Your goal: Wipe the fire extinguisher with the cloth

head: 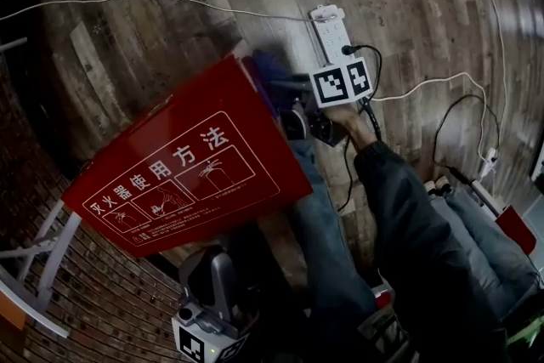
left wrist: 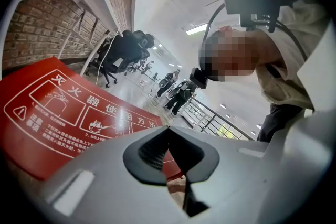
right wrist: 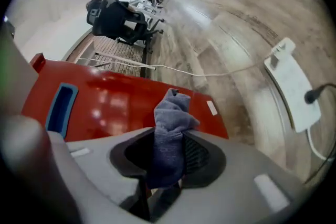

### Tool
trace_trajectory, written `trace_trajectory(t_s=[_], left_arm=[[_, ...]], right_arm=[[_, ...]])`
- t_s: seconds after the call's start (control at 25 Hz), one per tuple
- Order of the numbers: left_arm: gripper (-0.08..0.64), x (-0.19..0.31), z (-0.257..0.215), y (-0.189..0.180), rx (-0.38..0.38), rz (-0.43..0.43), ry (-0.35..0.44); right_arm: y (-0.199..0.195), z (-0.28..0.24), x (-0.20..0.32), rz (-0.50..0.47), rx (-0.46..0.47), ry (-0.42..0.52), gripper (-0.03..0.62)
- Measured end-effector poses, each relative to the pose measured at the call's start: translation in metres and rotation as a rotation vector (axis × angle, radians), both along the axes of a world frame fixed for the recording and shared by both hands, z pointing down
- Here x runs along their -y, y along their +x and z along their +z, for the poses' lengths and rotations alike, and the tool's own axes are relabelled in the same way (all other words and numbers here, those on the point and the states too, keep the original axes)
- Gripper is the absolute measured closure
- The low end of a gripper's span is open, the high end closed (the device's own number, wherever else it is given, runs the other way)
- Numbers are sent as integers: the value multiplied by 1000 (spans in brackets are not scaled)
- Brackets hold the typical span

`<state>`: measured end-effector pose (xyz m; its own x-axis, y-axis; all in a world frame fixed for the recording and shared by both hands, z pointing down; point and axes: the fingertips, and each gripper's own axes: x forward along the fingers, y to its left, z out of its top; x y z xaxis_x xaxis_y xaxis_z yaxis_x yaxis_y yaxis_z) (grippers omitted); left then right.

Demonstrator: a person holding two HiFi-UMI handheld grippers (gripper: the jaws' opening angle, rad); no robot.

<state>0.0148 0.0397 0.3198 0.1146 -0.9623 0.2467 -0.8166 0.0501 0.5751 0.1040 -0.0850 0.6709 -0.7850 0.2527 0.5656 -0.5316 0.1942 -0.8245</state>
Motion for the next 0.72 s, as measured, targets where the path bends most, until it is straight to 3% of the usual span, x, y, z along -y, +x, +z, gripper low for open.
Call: trace_trajectory(t_s=[0.12,0.2,0.32,0.4,0.52,0.64,0.72], left_arm=[[560,0,-1,1,2,0,7],[560,-3,0,0,6,1,-2],[560,-15,8,-5,26,9,-68],[560,-31,15,-13,44,22,-125],[560,-64,15,-27,44,34,-168],[560,-95,13,-45,43,53,-169],[560,-110,11,-54,41,56,-159]], right_arm=[[26,-17,-38,22,32,-20,459],[40,-51,-63,21,111,2,459],[56,-110,-89,33,180,125,459],[72,-139,-93,82,124,280,459],[79,-195,-95,157,-29,593,459],[48,-267,-103,93,-227,969,459],[37,-291,-101,75,-381,1103,459]])
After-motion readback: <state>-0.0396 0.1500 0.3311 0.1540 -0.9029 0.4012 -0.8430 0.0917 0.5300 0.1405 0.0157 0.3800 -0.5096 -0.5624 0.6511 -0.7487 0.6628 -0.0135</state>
